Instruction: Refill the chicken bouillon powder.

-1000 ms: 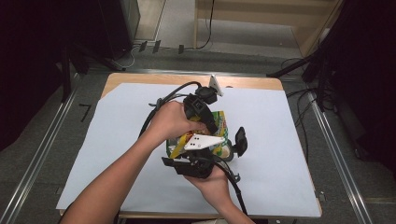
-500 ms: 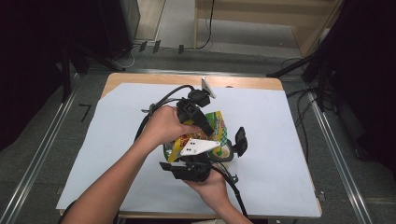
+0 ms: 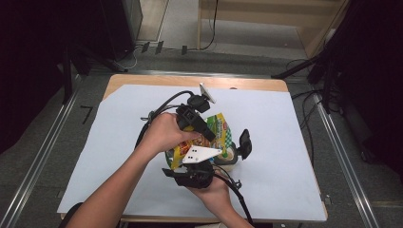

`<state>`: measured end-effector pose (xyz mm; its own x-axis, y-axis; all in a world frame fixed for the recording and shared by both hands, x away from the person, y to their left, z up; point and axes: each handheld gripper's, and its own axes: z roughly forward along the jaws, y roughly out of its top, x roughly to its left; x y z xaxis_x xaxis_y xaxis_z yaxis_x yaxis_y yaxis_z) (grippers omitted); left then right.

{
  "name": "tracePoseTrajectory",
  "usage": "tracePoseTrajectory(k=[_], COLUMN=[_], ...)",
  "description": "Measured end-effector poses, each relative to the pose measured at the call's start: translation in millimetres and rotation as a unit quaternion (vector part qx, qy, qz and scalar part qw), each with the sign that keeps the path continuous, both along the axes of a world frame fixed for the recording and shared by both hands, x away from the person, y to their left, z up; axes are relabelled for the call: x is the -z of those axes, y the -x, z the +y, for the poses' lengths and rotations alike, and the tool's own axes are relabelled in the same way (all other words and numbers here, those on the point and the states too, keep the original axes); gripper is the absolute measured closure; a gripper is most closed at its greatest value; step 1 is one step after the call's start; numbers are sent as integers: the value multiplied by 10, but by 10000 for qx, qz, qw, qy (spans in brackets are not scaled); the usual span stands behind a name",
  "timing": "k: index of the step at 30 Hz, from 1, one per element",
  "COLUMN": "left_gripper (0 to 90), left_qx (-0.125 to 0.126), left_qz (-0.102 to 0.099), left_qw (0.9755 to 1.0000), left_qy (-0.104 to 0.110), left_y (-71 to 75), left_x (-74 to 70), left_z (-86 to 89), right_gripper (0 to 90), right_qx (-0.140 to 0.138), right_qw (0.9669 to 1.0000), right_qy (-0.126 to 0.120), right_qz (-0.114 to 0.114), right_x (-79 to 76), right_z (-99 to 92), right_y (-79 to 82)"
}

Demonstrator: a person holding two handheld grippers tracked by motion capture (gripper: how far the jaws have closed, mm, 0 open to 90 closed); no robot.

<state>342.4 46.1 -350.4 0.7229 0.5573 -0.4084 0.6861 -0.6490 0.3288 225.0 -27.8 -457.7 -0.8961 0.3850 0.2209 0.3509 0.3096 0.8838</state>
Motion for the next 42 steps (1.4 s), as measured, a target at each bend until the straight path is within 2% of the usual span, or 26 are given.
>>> tracePoseTrajectory(k=[6,11,18,26,31,37,42], left_gripper=[809,808,805,804,819,834,841], left_qx=[-8,-9,-27,-40,-48,-54,-94], left_qz=[-59,-42,-39,-30,-10,5,81], left_qw=[10000,9999,9996,9990,9984,9983,9973], left_qy=[77,161,271,449,555,581,720], left_y=[30,47,75,106,114,116,105], left_x=[8,41,78,132,177,201,244], left_z=[34,74,126,205,256,293,342], right_gripper=[662,661,643,639,640,636,626], right_qx=[-39,-72,-138,-257,-259,-255,-261], right_qw=[9999,9996,9995,9983,9981,9979,9975], right_qy=[77,199,226,402,466,527,630], right_qz=[-97,-159,-187,-334,-302,-276,-178], right_x=[12,38,85,141,177,219,250], right_z=[10,15,18,31,37,50,59], right_y=[15,29,37,58,61,62,60])
